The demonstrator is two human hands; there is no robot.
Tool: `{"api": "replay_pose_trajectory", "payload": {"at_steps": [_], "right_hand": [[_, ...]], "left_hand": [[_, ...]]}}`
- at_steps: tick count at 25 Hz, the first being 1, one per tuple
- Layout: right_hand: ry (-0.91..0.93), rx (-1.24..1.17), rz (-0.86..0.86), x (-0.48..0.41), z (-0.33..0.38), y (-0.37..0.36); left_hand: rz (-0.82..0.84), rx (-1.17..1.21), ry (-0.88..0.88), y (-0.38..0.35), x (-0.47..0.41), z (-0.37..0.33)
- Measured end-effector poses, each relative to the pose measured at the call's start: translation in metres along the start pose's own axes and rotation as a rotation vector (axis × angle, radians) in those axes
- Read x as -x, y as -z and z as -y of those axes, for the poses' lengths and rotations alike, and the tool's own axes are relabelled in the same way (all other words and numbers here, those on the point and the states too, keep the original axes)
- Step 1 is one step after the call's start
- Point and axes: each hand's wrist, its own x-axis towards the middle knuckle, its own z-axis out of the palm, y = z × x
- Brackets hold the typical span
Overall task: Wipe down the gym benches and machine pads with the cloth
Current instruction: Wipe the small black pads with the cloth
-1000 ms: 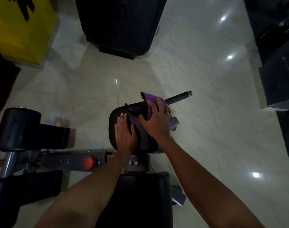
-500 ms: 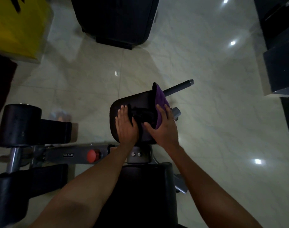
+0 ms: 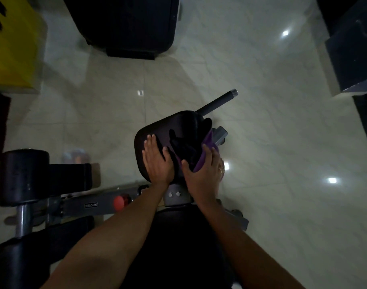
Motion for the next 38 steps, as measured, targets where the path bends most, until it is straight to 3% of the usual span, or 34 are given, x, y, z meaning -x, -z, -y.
{"api": "replay_pose_trajectory", "payload": {"at_steps": [3,8,10,13,16,20,23,25,31,34,38], "right_hand": [[-0.133,-0.123,-0.042,-0.006,0.009,0.0],[-0.583,-0.373,0.142,-0.059,-0.008,0.014],[-0.605,-0.383,0.117,-0.052,-0.006,0.012],[-0.325,-0.192,-0.027,-0.011,0.009,0.001],[-0.077,0.023,0.018,-0.001,0.007,0.0],[-0.152,-0.043,0.21,-0.047,-0.004,0.009],[-0.218,-0.087,0.204,-0.054,0.002,0.012],[-0.177,0.017,0.149,-0.041,0.015,0.008],[0.186,0.424,0.21,0.01,0.031,0.017],[0.333,0.517,0.278,0.022,0.033,0.026],[0.699,0.558,0.332,0.051,0.045,0.015]], "left_hand": [[0.0,0.013,-0.009,0.002,0.001,-0.001],[0.004,0.035,0.003,0.002,0.002,-0.002],[0.004,0.031,0.007,0.003,0.003,-0.002],[0.012,0.034,-0.006,0.002,0.001,-0.001],[0.003,0.023,-0.004,0.0,0.0,0.001],[-0.001,0.019,-0.026,-0.003,0.002,0.005],[0.056,0.035,-0.014,0.004,0.002,0.001],[0.135,0.046,-0.006,0.012,0.0,0.0],[0.364,0.046,-0.019,0.061,0.011,0.018],[0.346,0.018,0.062,0.095,0.039,0.044],[0.257,-0.045,0.206,0.137,0.083,0.095]]}}
